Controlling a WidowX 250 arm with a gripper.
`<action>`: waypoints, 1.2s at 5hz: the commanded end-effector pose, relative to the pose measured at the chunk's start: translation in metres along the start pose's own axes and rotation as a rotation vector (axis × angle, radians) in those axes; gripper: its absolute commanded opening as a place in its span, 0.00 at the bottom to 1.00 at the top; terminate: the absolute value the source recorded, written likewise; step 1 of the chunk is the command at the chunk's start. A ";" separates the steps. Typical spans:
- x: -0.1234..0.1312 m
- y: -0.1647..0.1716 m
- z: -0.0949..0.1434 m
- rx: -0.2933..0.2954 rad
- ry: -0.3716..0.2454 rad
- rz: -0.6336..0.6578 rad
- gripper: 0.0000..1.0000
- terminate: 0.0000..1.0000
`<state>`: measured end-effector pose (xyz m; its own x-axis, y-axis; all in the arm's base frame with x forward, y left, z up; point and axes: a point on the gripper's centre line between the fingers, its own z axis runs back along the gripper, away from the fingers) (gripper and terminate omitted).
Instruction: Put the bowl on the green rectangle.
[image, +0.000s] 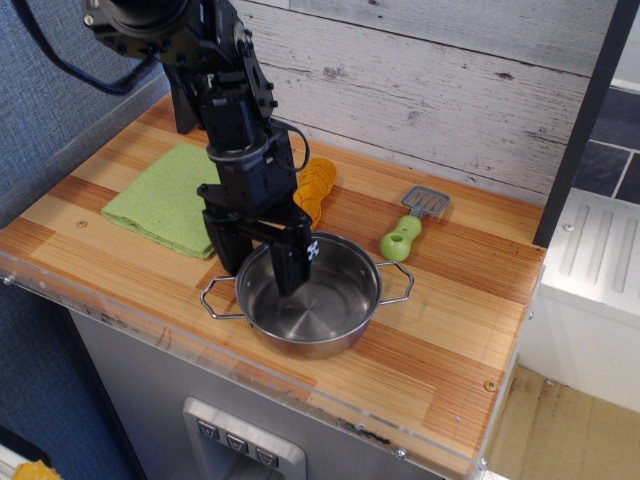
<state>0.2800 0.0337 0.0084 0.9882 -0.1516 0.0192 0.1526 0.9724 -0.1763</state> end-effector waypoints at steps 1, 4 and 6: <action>0.000 0.001 0.003 0.001 -0.023 -0.023 0.00 0.00; -0.004 -0.005 0.006 0.031 -0.006 -0.074 0.00 0.00; -0.009 -0.015 0.036 0.064 -0.075 -0.094 0.00 0.00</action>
<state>0.2658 0.0257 0.0373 0.9709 -0.2294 0.0684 0.2365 0.9632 -0.1279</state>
